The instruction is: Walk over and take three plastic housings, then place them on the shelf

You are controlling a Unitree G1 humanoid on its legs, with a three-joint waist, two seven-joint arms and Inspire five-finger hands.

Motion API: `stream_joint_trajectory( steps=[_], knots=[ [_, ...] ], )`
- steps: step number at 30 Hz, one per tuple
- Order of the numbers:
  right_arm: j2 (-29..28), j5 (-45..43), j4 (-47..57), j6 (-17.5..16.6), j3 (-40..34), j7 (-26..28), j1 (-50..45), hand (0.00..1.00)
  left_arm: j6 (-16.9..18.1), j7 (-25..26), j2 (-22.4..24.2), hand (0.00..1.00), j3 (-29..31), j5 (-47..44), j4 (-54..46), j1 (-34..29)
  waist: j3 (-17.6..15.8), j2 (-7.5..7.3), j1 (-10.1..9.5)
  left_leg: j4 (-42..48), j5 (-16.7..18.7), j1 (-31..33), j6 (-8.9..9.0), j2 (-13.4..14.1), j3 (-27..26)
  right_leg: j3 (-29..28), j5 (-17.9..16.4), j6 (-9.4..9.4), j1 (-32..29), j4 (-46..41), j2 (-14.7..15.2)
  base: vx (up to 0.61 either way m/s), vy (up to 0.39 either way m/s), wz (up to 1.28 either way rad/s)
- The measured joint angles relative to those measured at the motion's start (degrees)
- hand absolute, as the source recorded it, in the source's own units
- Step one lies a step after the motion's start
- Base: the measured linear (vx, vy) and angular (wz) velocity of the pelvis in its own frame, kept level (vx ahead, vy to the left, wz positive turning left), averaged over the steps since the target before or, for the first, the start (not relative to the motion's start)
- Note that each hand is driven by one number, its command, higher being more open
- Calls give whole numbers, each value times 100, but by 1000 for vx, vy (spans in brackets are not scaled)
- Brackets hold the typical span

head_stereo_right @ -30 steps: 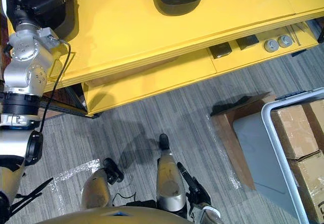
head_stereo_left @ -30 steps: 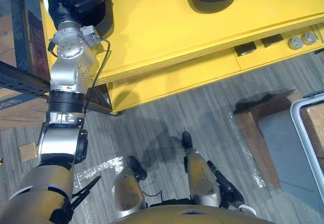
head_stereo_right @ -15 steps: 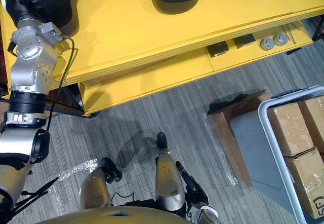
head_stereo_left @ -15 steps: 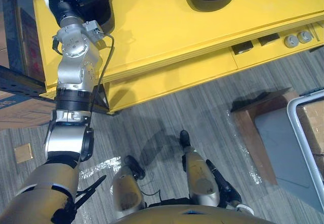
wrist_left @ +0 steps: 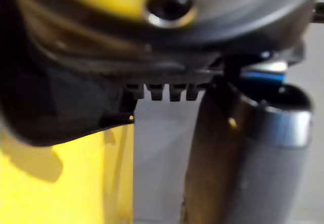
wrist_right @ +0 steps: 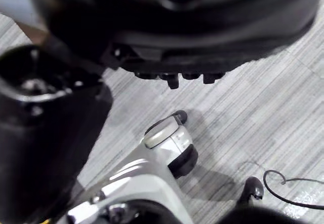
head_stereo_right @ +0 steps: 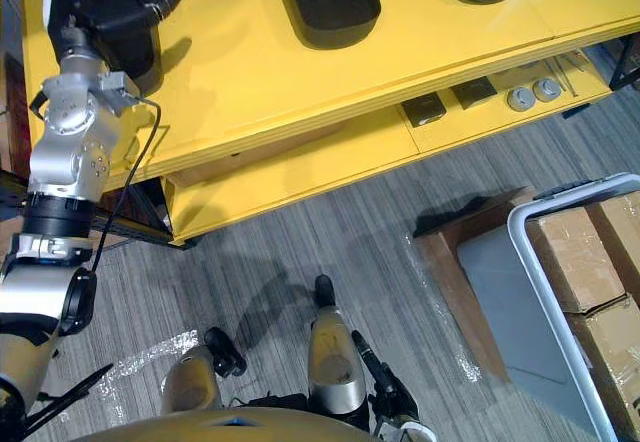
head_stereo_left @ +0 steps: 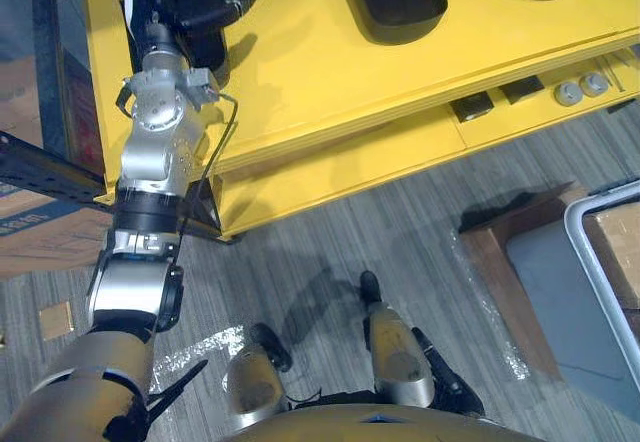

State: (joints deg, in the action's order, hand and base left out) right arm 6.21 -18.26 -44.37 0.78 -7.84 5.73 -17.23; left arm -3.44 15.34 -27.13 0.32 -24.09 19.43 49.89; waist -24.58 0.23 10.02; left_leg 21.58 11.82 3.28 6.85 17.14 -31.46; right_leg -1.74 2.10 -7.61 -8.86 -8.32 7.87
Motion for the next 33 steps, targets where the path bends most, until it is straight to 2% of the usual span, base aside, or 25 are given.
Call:
stream_joint_trajectory(
  steps=[3, 6, 9, 11, 14, 19, 20, 24, 29, 33],
  knots=[
    [-6, 61, -104, -18, -148, 2, 3, 100, 17, -14, -48, 100, -14, 29, -6, -79, 60, 93, 8, -125, -74, -86, -9, -62, 1, 0, 0, 0, 42, 2, 25, 2, 11, 2],
    [-40, 229, -236, -56, -349, 3, 4, 100, 182, 263, -142, 100, -15, 354, -77, -107, 122, 156, 58, -322, -163, -281, 16, -117, 9, 14, -1, 2, 195, 48, 25, 0, 0, 0],
    [-44, 230, -356, -116, -516, 4, 7, 100, 391, 705, -347, 100, -4, 685, -288, -131, 183, 215, 106, -517, -257, -401, 13, -200, 13, 15, -5, 4, 247, 60, 47, 0, 0, 0],
    [-42, 243, -598, -116, -746, 11, 6, 100, 601, 1184, -447, 100, 72, 889, -334, -160, 341, 294, 138, -690, -327, -539, 27, -252, 27, 34, -5, 4, 367, 146, 51, 0, 0, 0],
    [-42, 447, -827, -112, -885, 17, 5, 100, 681, 1472, -473, 100, 337, 951, -348, -323, 471, 354, 155, -754, -333, -627, 29, -271, 31, 39, -12, 6, 434, 163, 54, 0, 0, 0],
    [-49, 452, -962, -91, -925, 55, 8, 100, 495, 1557, -498, 100, 534, 943, -175, -524, 489, 345, 155, -792, -350, -639, 40, -297, 123, 121, -13, 4, 493, 165, 82, -19, 14, 9],
    [-45, 452, -987, -50, -964, 59, 8, 100, 331, 1553, -499, 100, 535, 918, 13, -535, 489, 344, 180, -783, -353, -576, 37, -307, 192, 156, -12, 3, 485, 168, 99, -22, 18, 17],
    [-46, 452, -989, -9, -964, 98, 10, 100, 170, 1526, -498, 100, 539, 874, 489, -602, 486, 310, 197, -772, -365, -503, 30, -326, 215, 160, -7, -1, 419, 170, 114, -7, 17, 5],
    [-65, 448, -944, 5, -953, 166, 17, 100, -64, 1408, -499, 100, 542, 814, 727, -605, 471, 166, 273, -635, -374, -239, 14, -295, 309, 200, 5, -4, 248, 163, 110, 26, 15, 6],
    [-157, 434, -826, 10, -827, 172, 17, 100, -102, 1240, -502, 100, 504, 764, 727, -604, 425, 48, 284, -506, -302, -109, 27, -245, 327, 195, 6, -1, 171, 163, 89, 8, 4, -1]
  ],
)
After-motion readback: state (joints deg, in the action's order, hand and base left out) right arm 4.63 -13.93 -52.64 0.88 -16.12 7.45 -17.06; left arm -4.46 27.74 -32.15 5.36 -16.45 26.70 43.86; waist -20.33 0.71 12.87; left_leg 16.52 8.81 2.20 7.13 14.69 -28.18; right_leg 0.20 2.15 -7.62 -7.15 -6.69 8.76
